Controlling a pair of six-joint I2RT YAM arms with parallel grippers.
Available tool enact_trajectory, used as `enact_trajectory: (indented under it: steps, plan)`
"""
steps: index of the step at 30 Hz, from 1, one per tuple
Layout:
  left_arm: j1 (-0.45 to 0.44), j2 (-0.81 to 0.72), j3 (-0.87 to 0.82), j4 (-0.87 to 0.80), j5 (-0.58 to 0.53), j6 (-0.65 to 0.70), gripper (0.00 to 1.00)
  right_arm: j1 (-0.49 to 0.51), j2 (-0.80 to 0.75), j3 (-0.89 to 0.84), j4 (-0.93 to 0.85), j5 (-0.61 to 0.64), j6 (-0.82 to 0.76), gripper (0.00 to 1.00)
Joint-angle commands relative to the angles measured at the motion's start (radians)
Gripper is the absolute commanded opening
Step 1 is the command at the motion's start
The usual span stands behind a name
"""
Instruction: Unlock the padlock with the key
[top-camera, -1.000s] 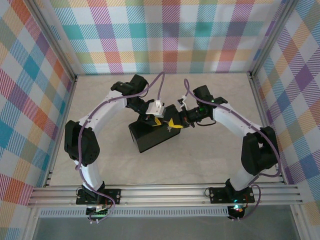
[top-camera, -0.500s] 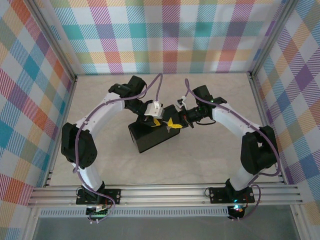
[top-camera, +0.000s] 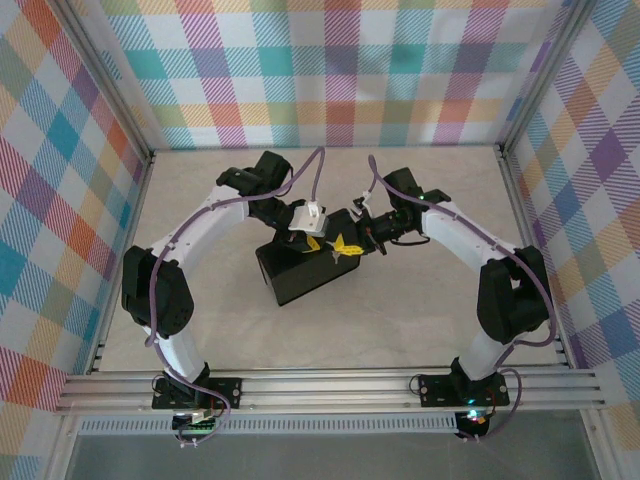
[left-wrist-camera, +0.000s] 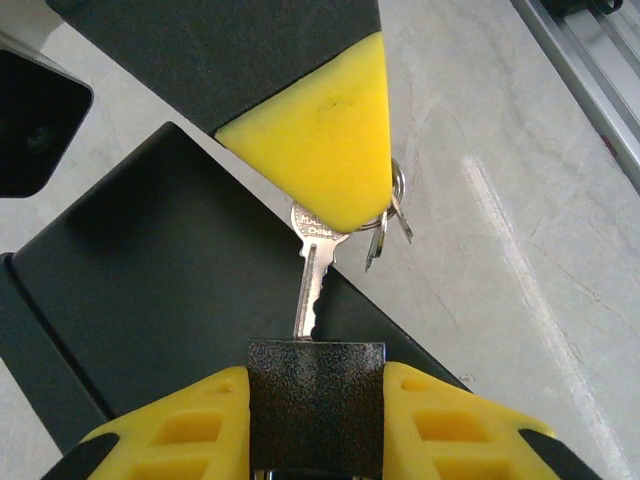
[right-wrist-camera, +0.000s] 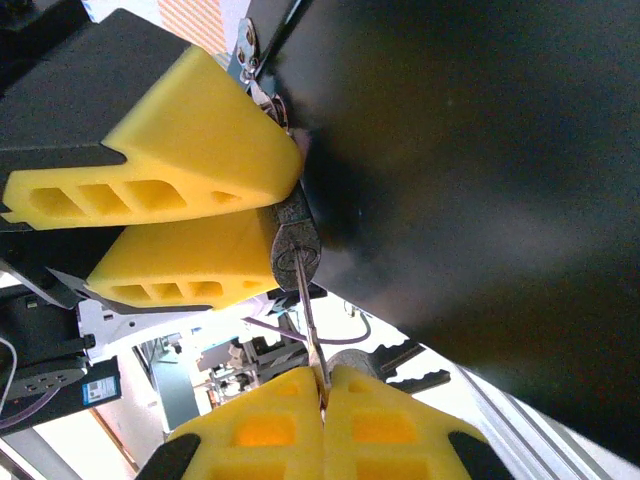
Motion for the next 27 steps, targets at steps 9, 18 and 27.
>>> enact_trajectory:
  steps: [9, 18, 27]
  plan:
    - [-0.043, 0.047, 0.043, -0.001, 0.036, 0.018, 0.18, 0.035, 0.021, 0.024, 0.167, -0.120, 0.056, 0.02]
    - [-0.064, 0.068, 0.072, -0.014, -0.012, 0.010, 0.18, 0.040, 0.040, 0.055, 0.134, -0.092, 0.058, 0.00]
    - [-0.069, 0.092, 0.117, -0.074, 0.016, 0.030, 0.18, 0.049, 0.068, 0.089, 0.174, -0.055, 0.040, 0.00]
